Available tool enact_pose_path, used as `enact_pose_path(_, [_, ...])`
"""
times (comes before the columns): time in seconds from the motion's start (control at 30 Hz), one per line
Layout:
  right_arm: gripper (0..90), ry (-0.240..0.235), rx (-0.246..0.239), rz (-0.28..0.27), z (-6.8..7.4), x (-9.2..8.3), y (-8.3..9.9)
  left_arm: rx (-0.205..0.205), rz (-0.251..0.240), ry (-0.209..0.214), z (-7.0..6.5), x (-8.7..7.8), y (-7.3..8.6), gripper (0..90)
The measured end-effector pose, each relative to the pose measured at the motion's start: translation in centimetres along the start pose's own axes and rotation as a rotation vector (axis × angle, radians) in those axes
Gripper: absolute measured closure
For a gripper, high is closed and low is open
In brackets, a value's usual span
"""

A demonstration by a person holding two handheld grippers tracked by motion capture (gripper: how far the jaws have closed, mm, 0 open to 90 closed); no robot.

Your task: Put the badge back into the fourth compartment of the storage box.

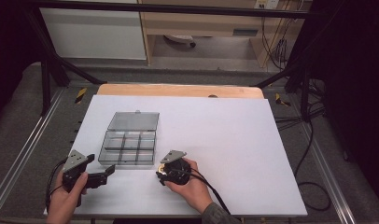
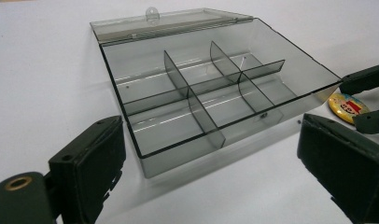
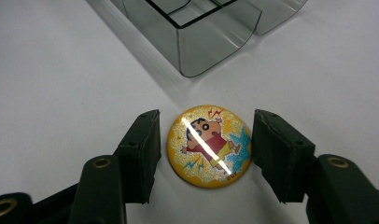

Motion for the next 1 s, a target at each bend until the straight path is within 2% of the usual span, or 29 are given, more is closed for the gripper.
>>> enact_pose_path(0.17, [46.7,0.003,-0.003,-0.009,0.1,0.1,0.0,0.003,0.003,0.000,0.0,0.0,0.0,8.1])
enact_pose_path(0.53, [47.5,0.000,0.011,-0.025,0.1,0.0,0.1,0.002,0.004,0.004,-0.1,0.1,0.0,8.1])
enact_pose_path(0.77, [47.6,-0.018,0.043,-0.047,-0.3,-0.5,-0.1,0.002,0.002,0.002,0.0,0.0,0.0,8.1])
enact_pose_path(1.0, [47.6,-0.040,0.092,-0.102,-1.0,-1.6,-0.7,0.000,0.002,0.001,0.0,0.0,0.0,8.1])
Point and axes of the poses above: each handheld gripper's, and its own axes: x roughly forward along the jaws, y roughly out of its underside, z roughly to its left, the point moved 4 cm from there along x, roughly forward along the jaws, and after that the axes turned 9 degrees about -x, right-handed, at the moved point
